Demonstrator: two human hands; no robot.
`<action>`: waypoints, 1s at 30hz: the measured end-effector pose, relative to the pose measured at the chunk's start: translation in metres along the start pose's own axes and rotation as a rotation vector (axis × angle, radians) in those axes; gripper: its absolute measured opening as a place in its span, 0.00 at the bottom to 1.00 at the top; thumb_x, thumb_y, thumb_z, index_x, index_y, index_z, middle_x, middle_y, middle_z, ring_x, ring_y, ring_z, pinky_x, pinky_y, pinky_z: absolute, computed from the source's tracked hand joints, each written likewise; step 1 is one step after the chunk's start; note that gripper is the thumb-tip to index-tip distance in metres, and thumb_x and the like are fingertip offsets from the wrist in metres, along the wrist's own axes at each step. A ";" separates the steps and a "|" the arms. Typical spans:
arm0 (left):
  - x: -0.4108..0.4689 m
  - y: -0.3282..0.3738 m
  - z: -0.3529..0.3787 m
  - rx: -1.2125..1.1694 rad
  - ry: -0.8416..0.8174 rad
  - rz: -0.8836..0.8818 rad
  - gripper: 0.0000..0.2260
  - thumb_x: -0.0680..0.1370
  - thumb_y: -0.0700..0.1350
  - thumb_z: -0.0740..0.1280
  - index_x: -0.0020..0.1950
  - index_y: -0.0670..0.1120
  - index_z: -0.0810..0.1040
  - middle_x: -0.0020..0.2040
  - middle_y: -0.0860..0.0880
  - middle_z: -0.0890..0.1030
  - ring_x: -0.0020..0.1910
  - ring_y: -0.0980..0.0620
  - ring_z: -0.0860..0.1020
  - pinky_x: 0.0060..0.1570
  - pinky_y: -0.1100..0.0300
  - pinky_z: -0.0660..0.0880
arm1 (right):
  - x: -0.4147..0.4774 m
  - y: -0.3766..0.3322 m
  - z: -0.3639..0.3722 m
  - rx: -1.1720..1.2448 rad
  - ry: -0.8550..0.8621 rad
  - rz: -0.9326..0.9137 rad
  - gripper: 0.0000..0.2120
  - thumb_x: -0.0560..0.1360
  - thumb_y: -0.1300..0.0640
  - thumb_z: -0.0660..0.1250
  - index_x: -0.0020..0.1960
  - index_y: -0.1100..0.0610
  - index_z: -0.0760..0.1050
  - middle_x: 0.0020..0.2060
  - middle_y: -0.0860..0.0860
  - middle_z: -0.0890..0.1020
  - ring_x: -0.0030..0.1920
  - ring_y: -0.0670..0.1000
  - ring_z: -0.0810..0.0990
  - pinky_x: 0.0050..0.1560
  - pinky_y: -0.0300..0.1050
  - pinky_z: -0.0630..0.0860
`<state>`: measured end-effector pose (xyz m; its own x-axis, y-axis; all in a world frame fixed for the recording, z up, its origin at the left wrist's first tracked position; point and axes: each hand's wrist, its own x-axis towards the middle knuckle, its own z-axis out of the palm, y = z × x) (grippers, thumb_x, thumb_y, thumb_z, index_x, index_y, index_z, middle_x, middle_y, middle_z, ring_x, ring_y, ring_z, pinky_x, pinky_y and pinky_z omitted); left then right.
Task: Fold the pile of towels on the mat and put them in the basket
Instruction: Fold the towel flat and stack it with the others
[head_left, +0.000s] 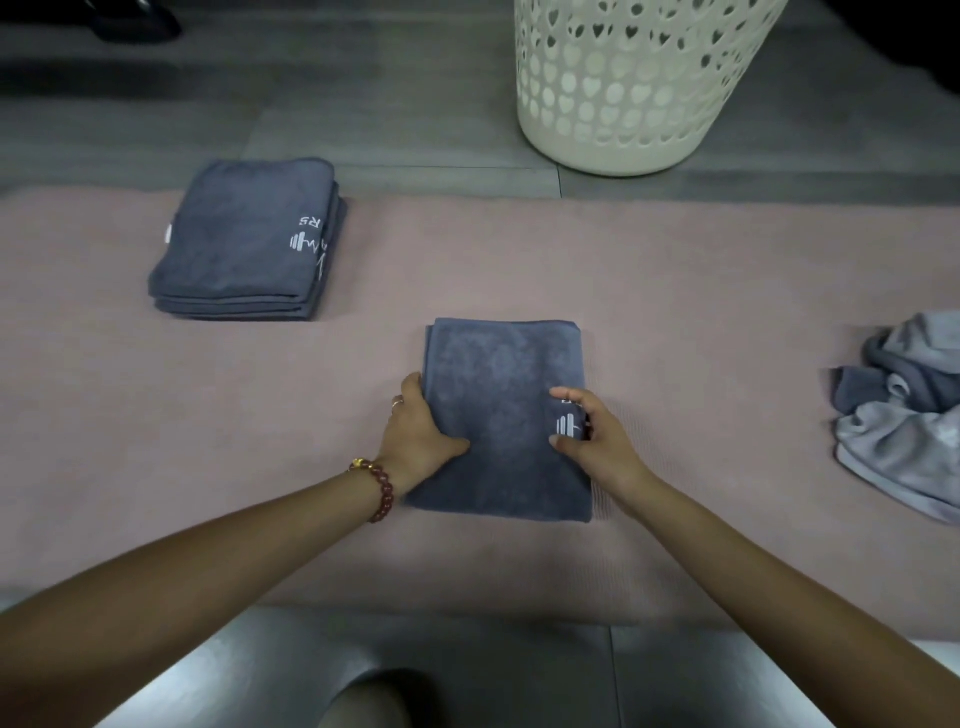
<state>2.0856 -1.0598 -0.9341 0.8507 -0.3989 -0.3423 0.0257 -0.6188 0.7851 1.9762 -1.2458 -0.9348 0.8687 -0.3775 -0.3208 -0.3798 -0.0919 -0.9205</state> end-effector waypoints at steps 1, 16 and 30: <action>0.000 0.000 0.000 -0.046 -0.019 -0.014 0.39 0.66 0.38 0.75 0.69 0.45 0.56 0.59 0.49 0.70 0.58 0.49 0.71 0.53 0.58 0.70 | -0.001 0.000 0.000 0.002 -0.004 -0.002 0.23 0.73 0.70 0.66 0.62 0.50 0.71 0.61 0.46 0.72 0.59 0.48 0.73 0.51 0.32 0.72; -0.006 0.020 -0.020 -0.081 -0.098 0.343 0.32 0.71 0.30 0.68 0.67 0.58 0.64 0.57 0.49 0.62 0.55 0.71 0.64 0.61 0.80 0.59 | -0.004 -0.025 -0.008 -0.085 -0.037 -0.196 0.31 0.73 0.73 0.63 0.60 0.38 0.74 0.62 0.47 0.72 0.62 0.39 0.71 0.59 0.27 0.66; 0.192 0.003 -0.127 0.253 0.134 0.150 0.29 0.75 0.37 0.68 0.74 0.45 0.62 0.71 0.36 0.55 0.72 0.42 0.60 0.68 0.68 0.49 | 0.215 -0.091 0.075 -0.126 0.023 -0.047 0.24 0.73 0.68 0.66 0.68 0.56 0.70 0.64 0.56 0.68 0.62 0.50 0.69 0.64 0.29 0.59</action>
<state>2.3157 -1.0521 -0.9323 0.8971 -0.4163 -0.1482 -0.2224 -0.7151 0.6627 2.2211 -1.2498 -0.9369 0.8794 -0.3909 -0.2717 -0.3772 -0.2240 -0.8987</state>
